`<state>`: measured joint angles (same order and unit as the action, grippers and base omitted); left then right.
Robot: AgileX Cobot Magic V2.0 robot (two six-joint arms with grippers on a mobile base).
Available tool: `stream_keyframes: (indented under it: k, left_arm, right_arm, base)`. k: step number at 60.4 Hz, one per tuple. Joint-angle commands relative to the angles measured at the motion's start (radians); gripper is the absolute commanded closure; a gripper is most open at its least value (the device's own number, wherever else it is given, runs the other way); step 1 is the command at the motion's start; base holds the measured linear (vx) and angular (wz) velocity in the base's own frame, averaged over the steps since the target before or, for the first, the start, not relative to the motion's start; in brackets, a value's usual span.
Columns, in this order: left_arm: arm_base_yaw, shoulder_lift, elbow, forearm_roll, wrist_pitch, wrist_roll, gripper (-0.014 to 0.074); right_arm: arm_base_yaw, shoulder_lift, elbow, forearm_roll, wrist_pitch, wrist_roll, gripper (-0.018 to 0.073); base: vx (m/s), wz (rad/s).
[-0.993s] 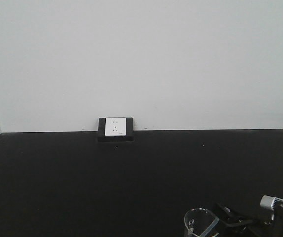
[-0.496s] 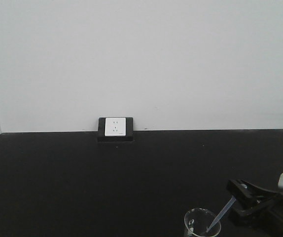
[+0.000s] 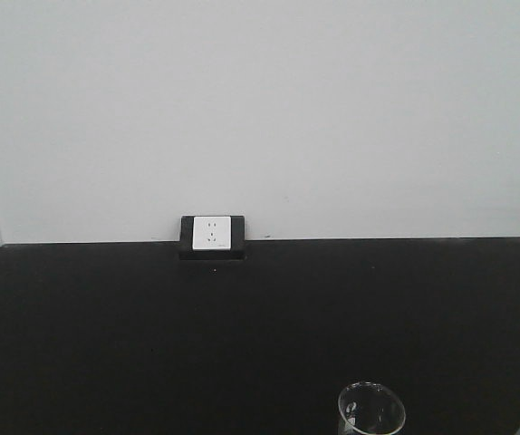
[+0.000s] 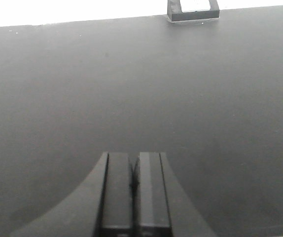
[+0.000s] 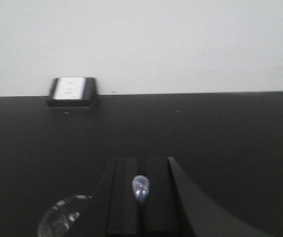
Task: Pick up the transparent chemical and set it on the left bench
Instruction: 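Lift the dropper up out of the beaker with the right gripper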
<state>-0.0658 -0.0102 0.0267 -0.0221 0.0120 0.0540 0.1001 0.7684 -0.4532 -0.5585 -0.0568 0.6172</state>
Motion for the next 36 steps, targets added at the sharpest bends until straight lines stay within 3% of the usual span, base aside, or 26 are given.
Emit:
stream_keyframes:
  k: [1,17,36]
  left_arm:
    - [-0.002,-0.019,0.016,-0.001,-0.078,-0.008,0.0600]
    - [-0.002,-0.019,0.016,-0.001,-0.078,-0.008,0.0600]
    - [-0.002,-0.019,0.016,-0.001,-0.078,-0.008,0.0600]
  right_arm:
    - [-0.001,-0.073,-0.024,-0.030,0.047,0.004,0.0562]
    - [0.007,-0.199,-0.009,-0.036,0.116,0.004,0.0562]
    - [0.145,-0.240,0.026,-0.049,0.131,-0.015,0.0562]
  base:
    - [0.00,0.00]
    - [0.00,0.00]
    - [0.00,0.00]
